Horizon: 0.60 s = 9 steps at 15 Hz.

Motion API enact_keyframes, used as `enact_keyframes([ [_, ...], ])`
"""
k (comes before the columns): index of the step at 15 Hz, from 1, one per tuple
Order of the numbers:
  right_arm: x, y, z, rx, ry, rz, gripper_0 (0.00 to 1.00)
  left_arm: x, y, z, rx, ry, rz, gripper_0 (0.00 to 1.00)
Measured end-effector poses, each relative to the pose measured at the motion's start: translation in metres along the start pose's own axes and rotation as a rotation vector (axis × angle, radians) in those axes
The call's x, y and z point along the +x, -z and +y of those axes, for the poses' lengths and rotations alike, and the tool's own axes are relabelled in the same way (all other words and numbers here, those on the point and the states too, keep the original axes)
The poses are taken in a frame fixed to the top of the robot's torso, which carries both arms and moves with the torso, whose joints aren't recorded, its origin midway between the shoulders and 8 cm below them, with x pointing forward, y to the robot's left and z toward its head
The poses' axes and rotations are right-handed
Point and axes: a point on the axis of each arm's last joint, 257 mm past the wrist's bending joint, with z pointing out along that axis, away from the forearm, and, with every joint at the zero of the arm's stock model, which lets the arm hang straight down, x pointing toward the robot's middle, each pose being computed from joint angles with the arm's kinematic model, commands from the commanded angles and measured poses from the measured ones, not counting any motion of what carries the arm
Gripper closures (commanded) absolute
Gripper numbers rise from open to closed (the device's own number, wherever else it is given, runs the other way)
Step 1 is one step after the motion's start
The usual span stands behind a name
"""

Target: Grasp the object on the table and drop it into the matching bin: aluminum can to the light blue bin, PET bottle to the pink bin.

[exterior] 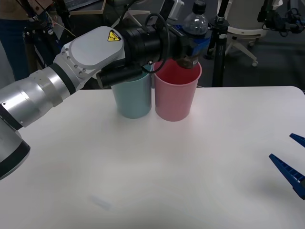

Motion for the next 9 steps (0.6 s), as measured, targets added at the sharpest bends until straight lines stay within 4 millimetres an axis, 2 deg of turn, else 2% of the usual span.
enact_keyframes([
  [9, 0.0, 0.0, 0.0, 0.0, 0.0, 0.0, 0.0, -0.0044, 0.0002, -0.0002, 0.003, 0.012, -0.008, 0.0],
])
